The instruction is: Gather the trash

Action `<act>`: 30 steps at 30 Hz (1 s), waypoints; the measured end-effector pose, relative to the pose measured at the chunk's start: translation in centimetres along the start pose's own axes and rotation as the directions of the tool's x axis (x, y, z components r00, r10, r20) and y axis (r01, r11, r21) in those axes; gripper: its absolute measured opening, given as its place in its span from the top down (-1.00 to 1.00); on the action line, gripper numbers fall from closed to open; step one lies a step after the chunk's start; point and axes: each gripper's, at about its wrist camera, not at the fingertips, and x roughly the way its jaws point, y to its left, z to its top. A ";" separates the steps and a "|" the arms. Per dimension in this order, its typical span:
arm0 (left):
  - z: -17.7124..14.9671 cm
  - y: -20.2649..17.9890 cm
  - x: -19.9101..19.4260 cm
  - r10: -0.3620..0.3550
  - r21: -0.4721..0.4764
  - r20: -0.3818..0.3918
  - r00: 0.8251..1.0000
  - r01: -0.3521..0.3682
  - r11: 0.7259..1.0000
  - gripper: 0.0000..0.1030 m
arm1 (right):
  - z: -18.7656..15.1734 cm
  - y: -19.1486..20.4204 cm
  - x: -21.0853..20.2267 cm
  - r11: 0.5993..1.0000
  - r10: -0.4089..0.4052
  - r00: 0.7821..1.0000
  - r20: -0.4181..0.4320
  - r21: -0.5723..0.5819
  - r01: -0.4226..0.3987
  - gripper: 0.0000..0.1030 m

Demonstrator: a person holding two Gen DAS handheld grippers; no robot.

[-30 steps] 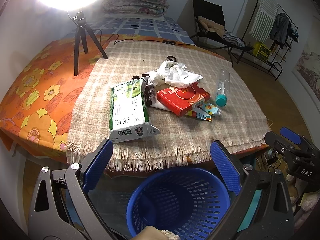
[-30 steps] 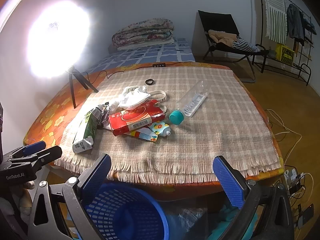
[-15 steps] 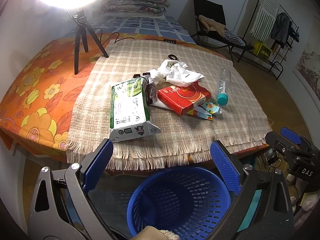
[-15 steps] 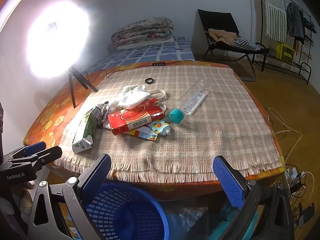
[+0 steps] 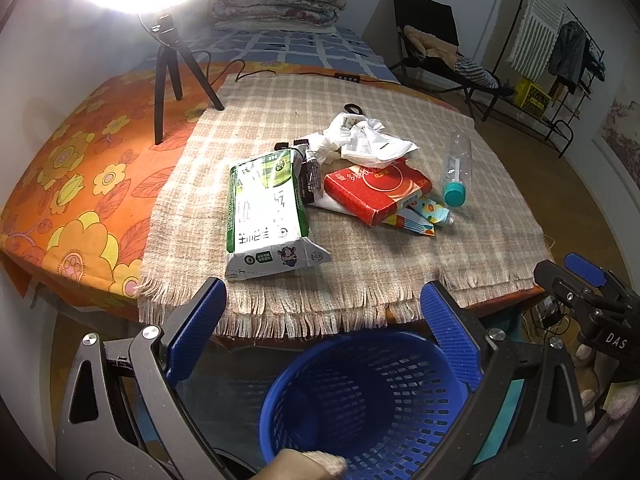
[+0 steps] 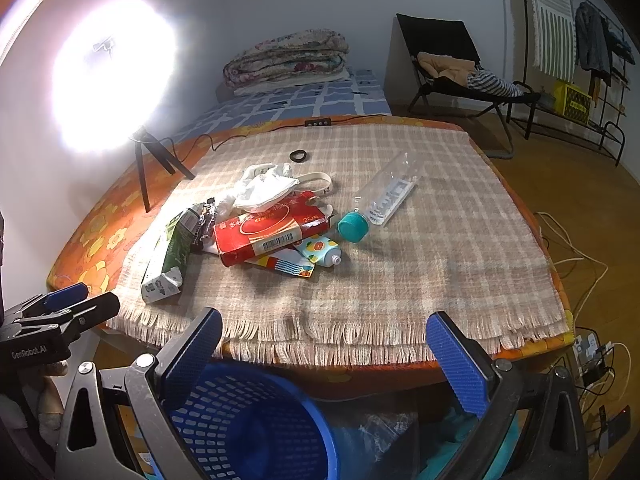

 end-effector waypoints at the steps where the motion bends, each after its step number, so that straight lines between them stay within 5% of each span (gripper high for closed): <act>1: 0.0 0.0 0.0 0.004 0.002 -0.002 1.000 -0.004 1.000 -0.93 | 0.0 0.0 0.0 1.000 0.000 1.000 0.000 -0.001 0.000 -0.99; 19: 3.8 3.6 3.2 -0.028 -0.068 -0.106 0.994 0.021 0.997 -0.93 | 2.7 -2.8 2.7 0.999 -0.016 0.999 0.029 -0.051 0.017 -0.99; 30: 7.0 6.1 8.5 -0.098 -0.180 -0.199 0.975 0.062 0.982 -0.93 | 7.3 -5.7 7.9 0.999 -0.035 0.996 -0.076 -0.024 0.033 -0.99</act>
